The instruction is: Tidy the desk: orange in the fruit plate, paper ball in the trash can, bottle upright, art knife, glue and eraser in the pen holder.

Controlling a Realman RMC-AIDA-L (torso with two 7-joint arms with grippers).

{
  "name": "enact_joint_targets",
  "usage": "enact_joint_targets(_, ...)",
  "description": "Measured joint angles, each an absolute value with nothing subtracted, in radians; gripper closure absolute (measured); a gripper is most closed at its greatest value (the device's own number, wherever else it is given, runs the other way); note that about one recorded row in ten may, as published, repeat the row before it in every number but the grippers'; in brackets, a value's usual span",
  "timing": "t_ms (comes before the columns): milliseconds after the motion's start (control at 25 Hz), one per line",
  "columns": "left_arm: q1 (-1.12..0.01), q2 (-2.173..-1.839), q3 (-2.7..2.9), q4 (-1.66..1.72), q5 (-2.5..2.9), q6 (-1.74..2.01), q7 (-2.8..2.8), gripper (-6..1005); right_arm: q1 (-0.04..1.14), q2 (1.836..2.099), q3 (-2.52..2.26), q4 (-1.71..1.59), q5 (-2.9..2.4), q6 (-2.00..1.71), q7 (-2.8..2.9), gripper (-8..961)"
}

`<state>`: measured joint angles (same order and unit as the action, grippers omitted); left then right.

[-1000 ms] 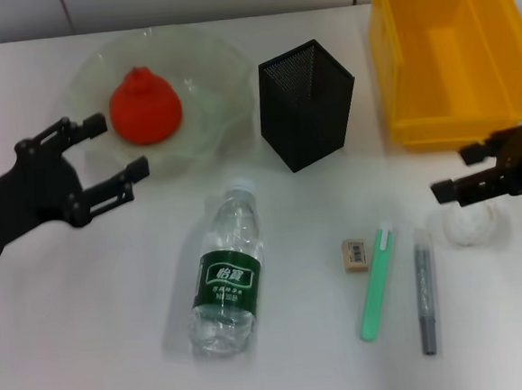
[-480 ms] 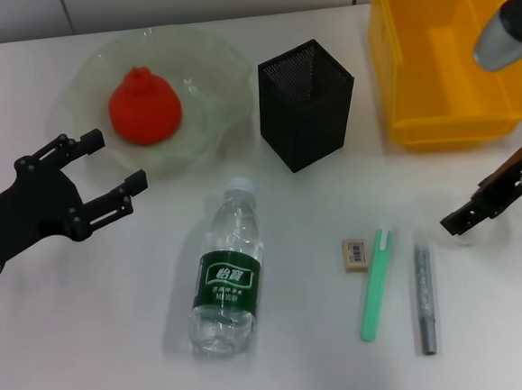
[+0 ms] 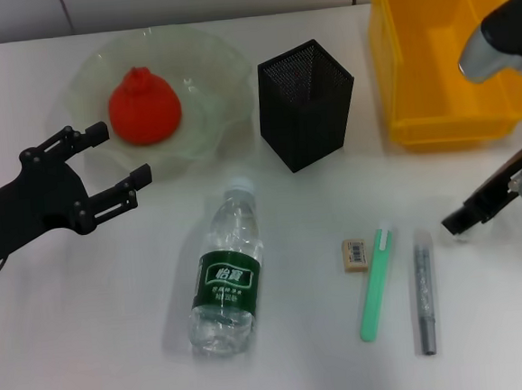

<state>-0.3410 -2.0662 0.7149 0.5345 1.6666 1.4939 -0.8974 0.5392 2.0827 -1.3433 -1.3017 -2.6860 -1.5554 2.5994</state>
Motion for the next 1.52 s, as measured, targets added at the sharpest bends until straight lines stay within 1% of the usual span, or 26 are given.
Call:
enact_joint_targets(200,-0.343,-2.067,0.716,0.534,1.666,1.494,-0.898,215,0.509,2.088,-1.307,-1.442,-2.669,-1.571,2.612,377)
enact_joint_targets(320,-0.34,-2.068,0.716,0.534,1.666,1.497,-0.899,217,0.483,2.089,-1.188,-1.603,-2.592,-1.574,2.612,427)
enact_joint_targets(360,-0.338,-2.068,0.716,0.534,1.666,1.5,-0.899,218,0.483,2.089,-1.188,-1.603,-2.592,-1.574,2.612,442)
enact_joint_targets(480,-0.336,-2.068,0.716,0.532,1.666,1.503,-0.904,221,0.477,2.088,-1.1,-1.642,-2.539,-1.459,2.58,488)
enact_joint_targets(520,-0.336,-2.068,0.716,0.531,1.666,1.503,-0.906,222,0.477,2.088,-1.1,-1.642,-2.539,-1.459,2.58,481)
enact_joint_targets(600,-0.335,-2.068,0.717,0.525,1.667,1.504,-0.917,223,0.48,2.085,-1.094,-1.593,-2.541,-1.33,2.557,467)
enact_joint_targets(680,-0.336,-2.067,0.72,0.522,1.672,1.505,-0.943,225,0.488,2.083,-1.099,-1.512,-2.545,-1.222,2.543,453)
enact_joint_targets(720,-0.337,-2.066,0.733,0.529,1.675,1.507,-0.973,226,0.5,2.082,-1.105,-1.417,-2.547,-1.132,2.53,447)
enact_joint_targets(880,-0.332,-2.066,0.772,0.568,1.679,1.52,-1.04,230,0.511,2.082,-1.106,-1.33,-2.535,-1.047,2.498,419)
enact_joint_targets(920,-0.326,-2.068,0.782,0.603,1.678,1.525,-1.076,231,0.496,2.085,-1.107,-1.315,-2.49,-1.011,2.473,412)
enact_joint_targets(960,-0.326,-2.068,0.782,0.603,1.678,1.525,-1.076,231,0.496,2.085,-1.107,-1.315,-2.49,-1.011,2.473,385)
enact_joint_targets(1040,-0.301,-2.076,0.822,0.706,1.672,1.525,-1.182,233,0.458,2.085,-1.108,-1.316,-2.374,-0.99,2.406,332)
enact_joint_targets(1080,-0.301,-2.076,0.822,0.706,1.672,1.525,-1.182,234,0.434,2.085,-1.108,-1.319,-2.291,-0.986,2.352,305)
enact_joint_targets(1120,-0.26,-2.081,0.936,0.862,1.637,1.485,-1.306,235,0.373,2.084,-1.106,-1.32,-2.089,-0.983,2.2,278)
enact_joint_targets(1160,-0.245,-2.081,0.979,0.912,1.624,1.455,-1.344,236,0.373,2.084,-1.106,-1.32,-2.089,-0.983,2.2,251)
enact_joint_targets(1240,-0.208,-2.079,1.091,1.035,1.607,1.365,-1.438,238,0.313,2.085,-1.106,-1.307,-1.905,-0.989,2.022,198)
enact_joint_targets(1280,-0.208,-2.079,1.091,1.035,1.607,1.365,-1.438,239,0.282,2.085,-1.107,-1.292,-1.81,-1.003,1.92,184)
enact_joint_targets(1320,-0.153,-2.074,1.245,1.206,1.629,1.229,-1.584,239,0.25,2.086,-1.109,-1.273,-1.721,-1.023,1.824,169)
enact_joint_targets(1360,-0.141,-2.073,1.277,1.246,1.639,1.203,-1.613,240,0.22,2.087,-1.113,-1.244,-1.636,-1.052,1.723,155)
enact_joint_targets(1480,-0.081,-2.072,1.435,1.476,1.798,1.072,-1.88,243,0.162,2.089,-1.119,-1.087,-1.392,-1.185,1.393,112)
enact_joint_targets(1520,-0.076,-2.073,1.465,1.522,1.853,1.059,-1.951,244,0.153,2.088,-1.118,-1.036,-1.34,-1.225,1.306,112)
